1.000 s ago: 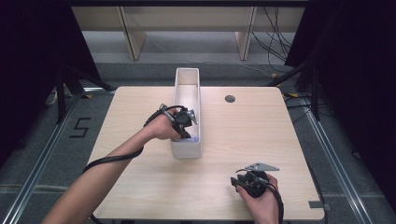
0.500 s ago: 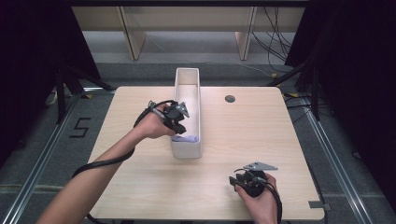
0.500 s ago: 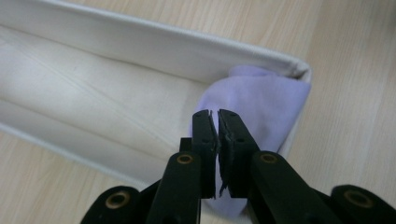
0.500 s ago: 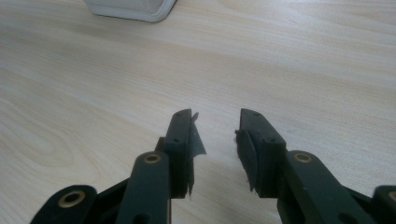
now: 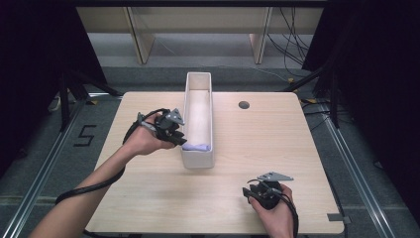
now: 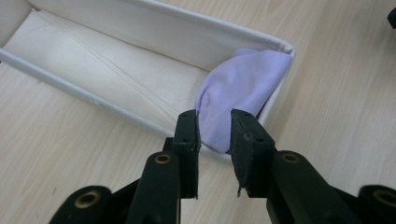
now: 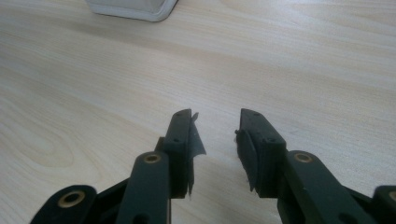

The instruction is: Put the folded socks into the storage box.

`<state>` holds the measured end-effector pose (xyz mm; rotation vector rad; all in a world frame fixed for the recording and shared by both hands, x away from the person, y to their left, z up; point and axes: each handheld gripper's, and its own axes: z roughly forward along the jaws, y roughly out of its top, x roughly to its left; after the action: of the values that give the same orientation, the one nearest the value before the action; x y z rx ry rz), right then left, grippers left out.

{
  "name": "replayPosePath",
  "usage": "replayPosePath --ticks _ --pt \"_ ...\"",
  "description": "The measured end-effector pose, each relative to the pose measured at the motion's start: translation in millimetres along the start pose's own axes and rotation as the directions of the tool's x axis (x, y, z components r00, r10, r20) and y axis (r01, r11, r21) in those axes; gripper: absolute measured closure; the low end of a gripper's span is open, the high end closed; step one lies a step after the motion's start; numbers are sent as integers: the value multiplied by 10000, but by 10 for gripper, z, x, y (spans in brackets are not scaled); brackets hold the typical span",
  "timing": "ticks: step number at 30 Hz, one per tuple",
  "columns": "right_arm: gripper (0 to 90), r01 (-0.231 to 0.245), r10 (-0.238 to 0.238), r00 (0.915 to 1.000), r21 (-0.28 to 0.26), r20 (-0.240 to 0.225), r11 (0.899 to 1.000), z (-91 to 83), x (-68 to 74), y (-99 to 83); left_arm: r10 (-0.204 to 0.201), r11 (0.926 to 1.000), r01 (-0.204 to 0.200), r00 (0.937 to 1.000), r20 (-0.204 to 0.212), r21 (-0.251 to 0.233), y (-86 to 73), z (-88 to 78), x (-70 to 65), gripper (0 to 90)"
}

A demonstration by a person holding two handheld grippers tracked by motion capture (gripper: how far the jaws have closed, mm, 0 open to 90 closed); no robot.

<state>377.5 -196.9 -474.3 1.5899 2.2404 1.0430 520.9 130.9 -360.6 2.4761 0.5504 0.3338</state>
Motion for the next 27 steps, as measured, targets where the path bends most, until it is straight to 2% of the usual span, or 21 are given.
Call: replayPosePath --ticks 3,4,6,8,9,10,11,13,16,17,18,19,20,21,24,27 --pt "656 -109 108 9999 93 106 9999 -9 7 1 -43 9999 41 9999 -127 -137 -72 -56 -22 661" --pt "656 -388 388 9992 136 9 9992 -11 28 -1 -133 9996 129 9998 -150 -252 -95 -69 -33 639" --pt "656 -55 55 10000 -24 -9 10000 5 7 -1 -370 9976 360 9992 -153 -598 -140 -99 -54 616" --pt "656 67 -67 10000 -47 -23 10000 14 5 0 -471 9962 453 9986 -237 -743 -178 -126 -70 598" --pt "656 56 -57 10000 -154 -73 9999 26 6 -5 -544 9954 521 9982 -258 -806 -207 -143 -88 590" --pt "656 -180 179 9998 72 84 9998 24 22 -5 -567 9947 542 9980 -273 -870 -231 -157 -101 576" --pt "656 -202 201 9998 141 81 9997 16 24 -4 -663 9936 635 9974 -282 -929 -256 -172 -117 567" --pt "656 -61 61 10000 115 30 9999 7 17 -3 -862 9915 828 9958 -302 -1006 -310 -201 -153 547" --pt "656 -113 114 9999 156 -41 9998 13 26 -4 -1002 9879 941 9940 -435 -1235 -399 -244 -202 505" --pt "656 113 -113 9999 37 -44 9999 22 10 -4 -1117 9851 1045 9927 -459 -1367 -433 -253 -222 497" --pt "656 -22 23 10000 145 -27 9999 17 15 -5 -1191 9831 1109 9917 -486 -1458 -468 -264 -234 489" --pt "656 259 -259 9997 -24 -31 9997 28 -3 -5 -1426 9788 1325 9883 -548 -1565 -536 -281 -262 482" --pt "656 259 -259 9997 -24 -31 9997 28 -3 -5 -1426 9788 1325 9883 -548 -1565 -536 -281 -262 469" --pt "656 -13 14 10000 155 -24 9999 19 13 -6 -1439 9779 1333 9880 -559 -1612 -570 -288 -272 469" --pt "655 115 -115 9999 116 -15 9999 23 5 -2 -1545 9753 1409 9856 -691 -1703 -663 -312 -315 459" --pt "654 42 -42 10000 119 -30 9999 29 13 -4 -1680 9719 1509 9823 -831 -1807 -752 -334 -365 448"
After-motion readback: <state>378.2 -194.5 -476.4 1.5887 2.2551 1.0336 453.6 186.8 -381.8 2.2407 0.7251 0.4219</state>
